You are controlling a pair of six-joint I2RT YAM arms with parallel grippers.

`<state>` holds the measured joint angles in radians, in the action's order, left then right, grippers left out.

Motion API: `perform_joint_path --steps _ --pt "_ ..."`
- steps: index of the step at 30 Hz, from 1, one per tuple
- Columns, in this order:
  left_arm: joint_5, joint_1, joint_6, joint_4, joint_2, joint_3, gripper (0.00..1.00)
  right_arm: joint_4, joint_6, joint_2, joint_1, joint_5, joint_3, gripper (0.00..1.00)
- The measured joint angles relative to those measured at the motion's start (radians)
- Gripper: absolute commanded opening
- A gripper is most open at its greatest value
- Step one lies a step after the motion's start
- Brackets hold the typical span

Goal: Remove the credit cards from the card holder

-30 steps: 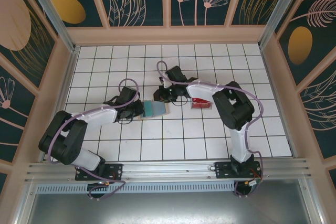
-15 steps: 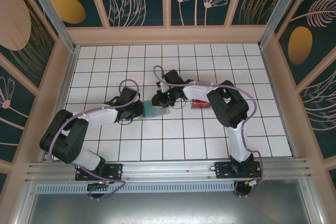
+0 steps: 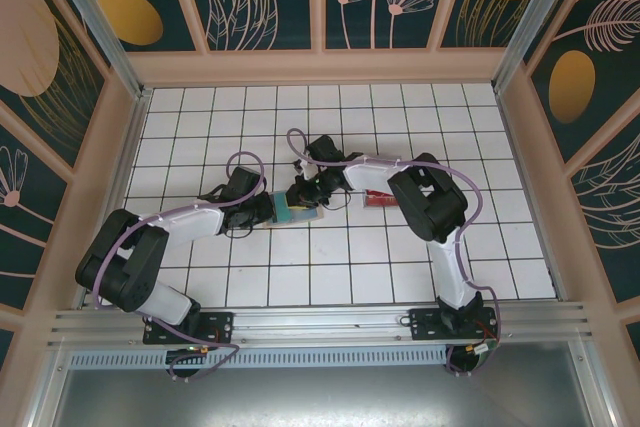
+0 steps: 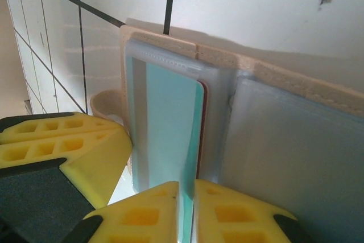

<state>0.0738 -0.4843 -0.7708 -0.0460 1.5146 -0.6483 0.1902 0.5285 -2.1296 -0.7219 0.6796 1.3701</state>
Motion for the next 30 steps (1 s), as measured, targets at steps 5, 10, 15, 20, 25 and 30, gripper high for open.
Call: perform_joint_path --steps 5,10,15,20,25,30 --pt "0.000 0.000 -0.001 0.002 0.000 0.001 0.11 0.006 -0.005 0.000 0.000 -0.005 0.000 0.00" --pt "-0.001 0.000 0.000 0.001 -0.001 0.002 0.11 0.008 -0.006 0.000 0.000 -0.010 0.000 0.00" --pt "-0.005 0.000 0.000 0.001 -0.003 0.002 0.11 -0.003 -0.005 0.007 0.005 -0.020 -0.019 0.00" --pt "-0.005 0.000 0.000 0.001 -0.003 0.002 0.11 -0.002 -0.002 0.020 0.018 -0.027 -0.038 0.00" --pt "-0.004 0.000 0.000 0.002 -0.003 0.002 0.10 -0.004 -0.002 0.028 0.021 -0.031 -0.038 0.09" --pt "-0.003 0.000 0.000 0.002 -0.003 0.002 0.10 -0.011 0.002 0.029 0.020 -0.031 -0.038 0.14"
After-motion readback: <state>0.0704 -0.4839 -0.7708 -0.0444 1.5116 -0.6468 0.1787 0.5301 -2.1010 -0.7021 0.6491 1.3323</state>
